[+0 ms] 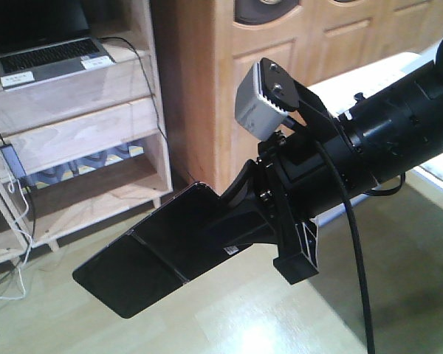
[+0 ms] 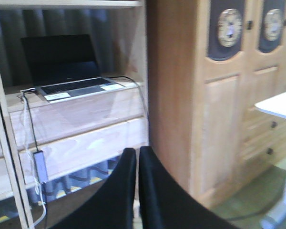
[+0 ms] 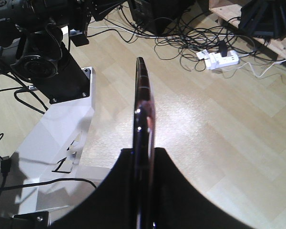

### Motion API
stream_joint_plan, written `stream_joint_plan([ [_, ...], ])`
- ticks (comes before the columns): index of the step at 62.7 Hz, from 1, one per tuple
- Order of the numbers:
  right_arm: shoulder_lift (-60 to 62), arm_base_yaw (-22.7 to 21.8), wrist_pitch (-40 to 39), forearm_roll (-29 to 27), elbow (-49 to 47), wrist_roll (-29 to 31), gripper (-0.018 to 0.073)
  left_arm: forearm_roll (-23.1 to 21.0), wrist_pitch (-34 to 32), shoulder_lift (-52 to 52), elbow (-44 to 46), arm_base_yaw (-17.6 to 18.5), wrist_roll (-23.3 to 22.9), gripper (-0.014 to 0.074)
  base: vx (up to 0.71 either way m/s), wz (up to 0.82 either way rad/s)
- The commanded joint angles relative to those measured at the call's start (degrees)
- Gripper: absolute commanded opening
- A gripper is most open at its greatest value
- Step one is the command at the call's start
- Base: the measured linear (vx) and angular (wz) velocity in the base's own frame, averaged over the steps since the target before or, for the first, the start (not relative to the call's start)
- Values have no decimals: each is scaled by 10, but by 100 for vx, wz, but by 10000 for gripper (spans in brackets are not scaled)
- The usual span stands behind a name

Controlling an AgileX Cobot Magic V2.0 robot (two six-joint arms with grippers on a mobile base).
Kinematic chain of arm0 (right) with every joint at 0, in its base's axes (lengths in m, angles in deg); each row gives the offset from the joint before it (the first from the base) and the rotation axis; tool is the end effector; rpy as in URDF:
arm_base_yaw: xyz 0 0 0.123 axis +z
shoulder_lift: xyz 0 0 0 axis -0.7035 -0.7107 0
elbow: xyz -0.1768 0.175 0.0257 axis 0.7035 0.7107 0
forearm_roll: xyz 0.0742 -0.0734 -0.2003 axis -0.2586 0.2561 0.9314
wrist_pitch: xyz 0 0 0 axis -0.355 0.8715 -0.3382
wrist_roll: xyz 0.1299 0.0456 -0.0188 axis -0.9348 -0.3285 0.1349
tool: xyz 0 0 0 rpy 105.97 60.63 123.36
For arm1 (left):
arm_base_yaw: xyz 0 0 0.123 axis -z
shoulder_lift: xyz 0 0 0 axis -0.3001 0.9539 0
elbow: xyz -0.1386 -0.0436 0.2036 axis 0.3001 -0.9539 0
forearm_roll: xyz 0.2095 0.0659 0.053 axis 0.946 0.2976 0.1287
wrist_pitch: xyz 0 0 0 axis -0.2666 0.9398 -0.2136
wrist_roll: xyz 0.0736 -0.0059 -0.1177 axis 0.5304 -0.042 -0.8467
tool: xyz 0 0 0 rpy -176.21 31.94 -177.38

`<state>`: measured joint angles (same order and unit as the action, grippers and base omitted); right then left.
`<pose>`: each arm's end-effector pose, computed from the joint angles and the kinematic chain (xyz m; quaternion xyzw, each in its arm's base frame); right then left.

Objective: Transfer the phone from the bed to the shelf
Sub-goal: 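Keep holding the phone while driving toward the wooden shelf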

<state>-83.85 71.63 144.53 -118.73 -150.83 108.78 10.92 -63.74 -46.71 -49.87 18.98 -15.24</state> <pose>0.1920 0.2111 0.3058 -0.5621 0.6999 0.3620 0.2514 0.1133 -0.0033 0.1983 0.0152 0.7049 -0.0047 0.7091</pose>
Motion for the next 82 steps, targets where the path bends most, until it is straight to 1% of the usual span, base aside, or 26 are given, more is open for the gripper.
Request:
stream_joint_plan([
  [1,21,-1,27,-43,-16,0,-2,-6,-43,-3,14,-1,-5,1,43,23],
  [82,21,-1,27,-43,-16,0,-2,-6,-43,-3,14,-1,-5,1,38,28],
])
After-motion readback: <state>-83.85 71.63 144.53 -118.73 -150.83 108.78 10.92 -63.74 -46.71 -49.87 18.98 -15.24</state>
